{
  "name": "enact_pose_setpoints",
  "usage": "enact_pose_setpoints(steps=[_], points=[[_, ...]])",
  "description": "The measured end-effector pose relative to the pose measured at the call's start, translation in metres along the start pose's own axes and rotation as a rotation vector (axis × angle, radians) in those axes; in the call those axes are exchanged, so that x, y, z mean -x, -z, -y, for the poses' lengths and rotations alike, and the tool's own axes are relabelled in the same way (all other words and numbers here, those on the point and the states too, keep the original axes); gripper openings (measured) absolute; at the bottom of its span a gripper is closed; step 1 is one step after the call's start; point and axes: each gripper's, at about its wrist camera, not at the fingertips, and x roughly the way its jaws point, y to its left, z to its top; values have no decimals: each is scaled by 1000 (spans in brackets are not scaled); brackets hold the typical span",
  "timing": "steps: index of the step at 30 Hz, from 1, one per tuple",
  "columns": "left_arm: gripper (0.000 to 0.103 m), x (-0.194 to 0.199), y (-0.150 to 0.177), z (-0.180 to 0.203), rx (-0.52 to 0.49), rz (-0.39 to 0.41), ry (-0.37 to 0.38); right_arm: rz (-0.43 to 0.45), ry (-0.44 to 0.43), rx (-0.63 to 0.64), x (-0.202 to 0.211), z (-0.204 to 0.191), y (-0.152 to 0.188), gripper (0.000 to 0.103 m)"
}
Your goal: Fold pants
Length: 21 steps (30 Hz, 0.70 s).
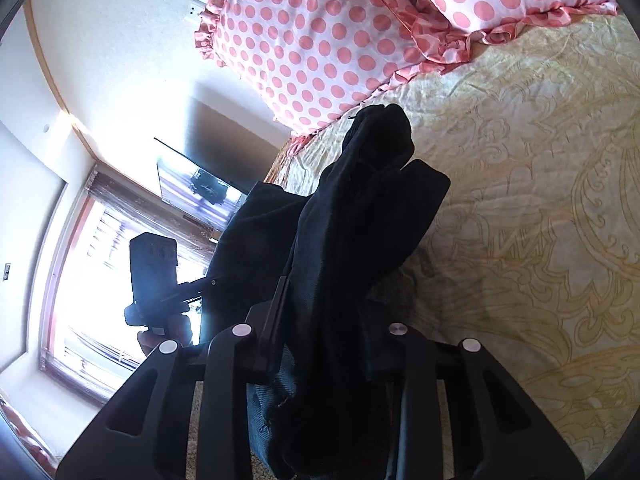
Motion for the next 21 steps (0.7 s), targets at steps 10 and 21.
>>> enact_pose_setpoints(steps=[10, 21], points=[[29, -51, -73, 32, -16, 106, 9, 146, 31, -58, 22, 32, -82, 29], [50, -141, -106, 4, 55, 33, -109, 122, 320, -77, -2, 98, -105, 39]])
